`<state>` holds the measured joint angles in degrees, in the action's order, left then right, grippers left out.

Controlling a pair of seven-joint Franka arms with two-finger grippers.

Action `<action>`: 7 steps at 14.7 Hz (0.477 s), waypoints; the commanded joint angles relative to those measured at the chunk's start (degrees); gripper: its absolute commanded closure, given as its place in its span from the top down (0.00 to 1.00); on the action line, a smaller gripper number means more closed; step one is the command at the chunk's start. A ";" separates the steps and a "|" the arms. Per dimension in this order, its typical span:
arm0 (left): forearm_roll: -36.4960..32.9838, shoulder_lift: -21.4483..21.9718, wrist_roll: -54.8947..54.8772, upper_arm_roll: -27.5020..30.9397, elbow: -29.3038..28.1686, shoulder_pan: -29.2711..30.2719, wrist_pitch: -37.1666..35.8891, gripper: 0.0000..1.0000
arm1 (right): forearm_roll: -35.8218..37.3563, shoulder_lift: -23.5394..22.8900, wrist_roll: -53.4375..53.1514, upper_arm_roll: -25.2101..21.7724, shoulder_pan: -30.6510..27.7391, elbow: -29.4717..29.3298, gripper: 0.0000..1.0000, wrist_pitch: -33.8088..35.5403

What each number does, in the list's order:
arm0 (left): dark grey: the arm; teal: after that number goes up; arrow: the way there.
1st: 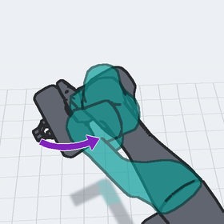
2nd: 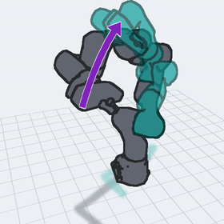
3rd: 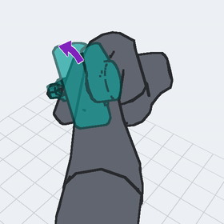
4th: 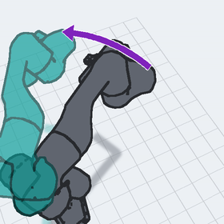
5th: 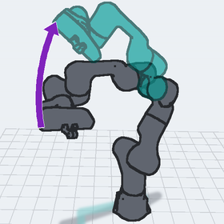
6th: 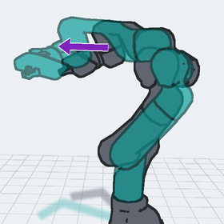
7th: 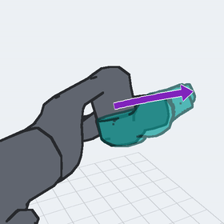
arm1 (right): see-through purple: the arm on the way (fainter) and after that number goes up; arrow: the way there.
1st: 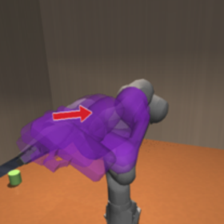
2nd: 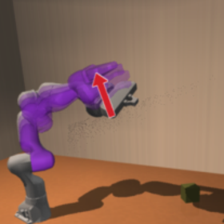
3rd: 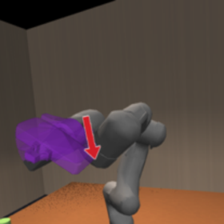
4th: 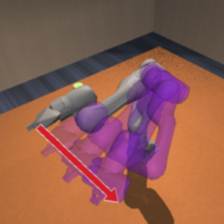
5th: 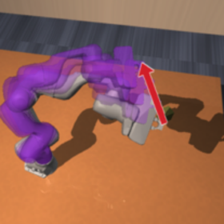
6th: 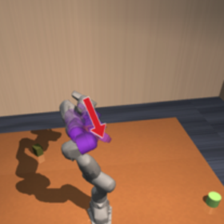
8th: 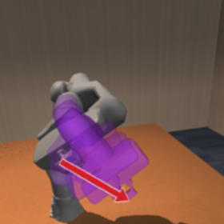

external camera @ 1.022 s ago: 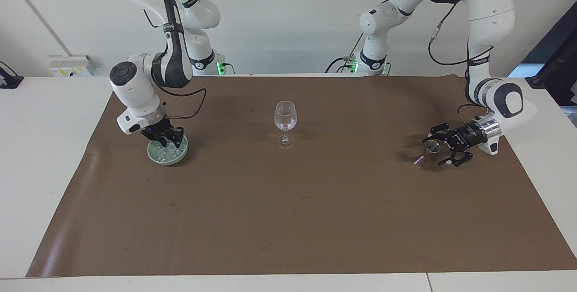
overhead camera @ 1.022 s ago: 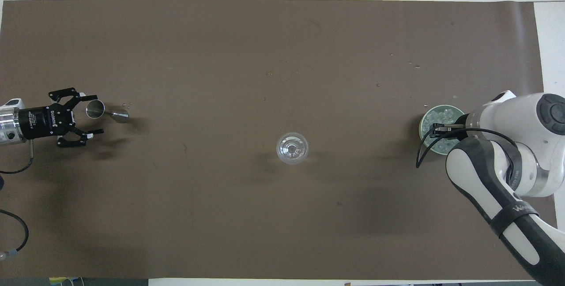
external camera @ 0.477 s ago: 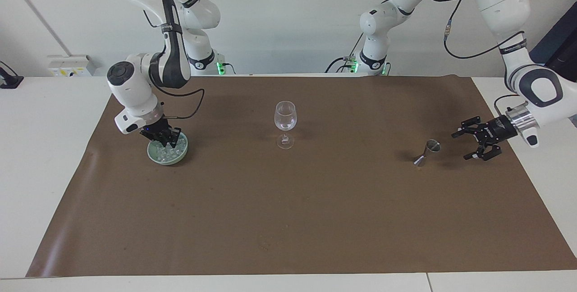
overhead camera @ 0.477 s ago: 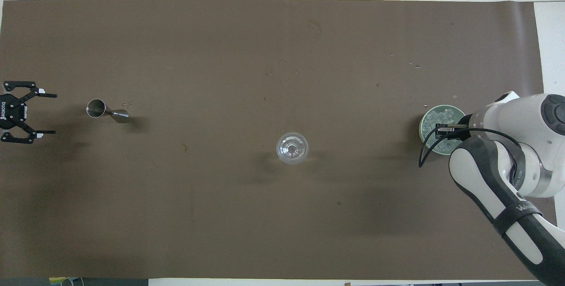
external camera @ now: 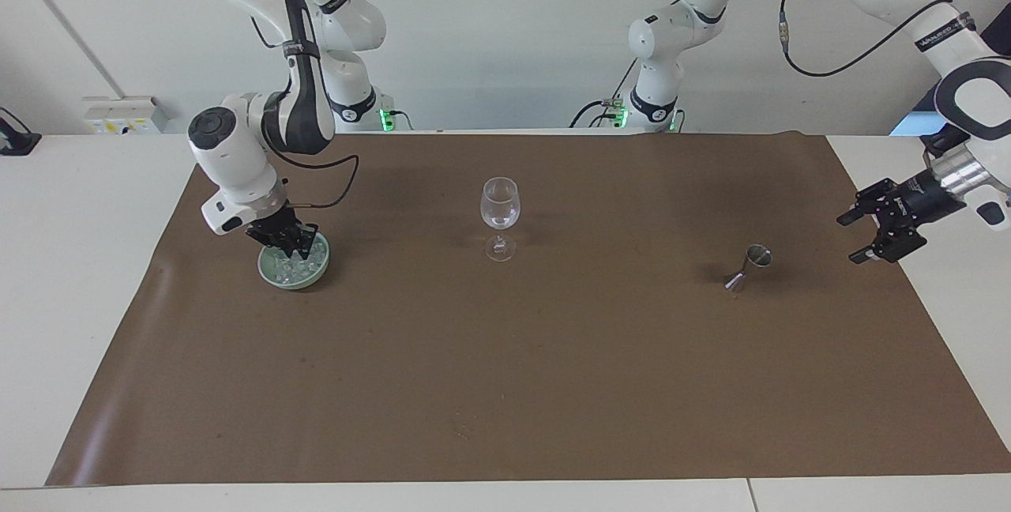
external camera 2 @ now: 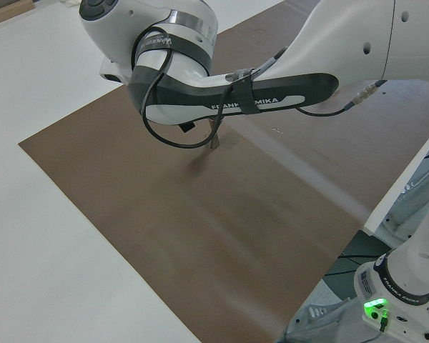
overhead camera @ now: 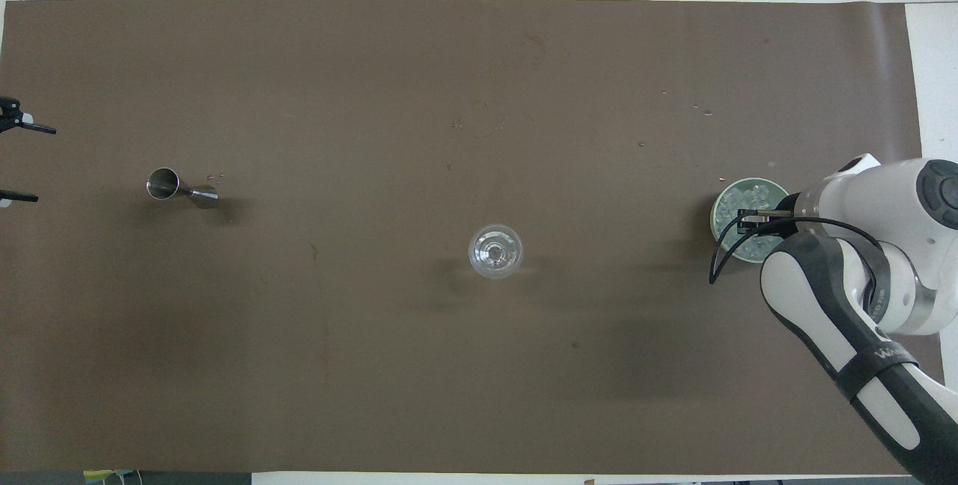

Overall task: Pour wine and add ice with both arms
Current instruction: 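Lift the ice cup with the right gripper toward the glass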

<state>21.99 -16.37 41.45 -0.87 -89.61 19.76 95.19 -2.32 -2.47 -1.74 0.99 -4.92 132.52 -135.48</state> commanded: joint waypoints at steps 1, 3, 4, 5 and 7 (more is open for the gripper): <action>-6.15 4.58 -1.10 0.34 -1.10 -4.45 -1.67 1.00 | -0.84 0.80 -2.81 0.59 0.17 -3.21 0.07 3.96; -8.18 7.04 -5.56 0.34 -1.36 -7.44 -1.67 1.00 | -0.93 0.89 -6.24 0.51 3.06 -9.96 0.07 12.64; -9.85 8.36 -8.37 0.34 -1.71 -8.76 -1.76 1.00 | -0.93 0.45 -8.78 0.60 4.21 -14.26 0.07 17.22; -10.64 9.68 -11.18 0.34 -2.41 -9.82 -1.76 1.00 | -0.93 0.27 -11.77 0.60 6.05 -17.70 0.07 20.31; -11.26 12.05 -16.99 0.34 -3.90 -11.49 -1.58 1.00 | -1.10 0.18 -19.75 0.60 11.13 -22.19 0.08 23.58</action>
<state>12.42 -7.78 30.16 -1.22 -90.10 9.74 93.63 -2.72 -1.53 -15.33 1.46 2.60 114.92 -115.23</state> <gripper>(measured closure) 0.000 0.727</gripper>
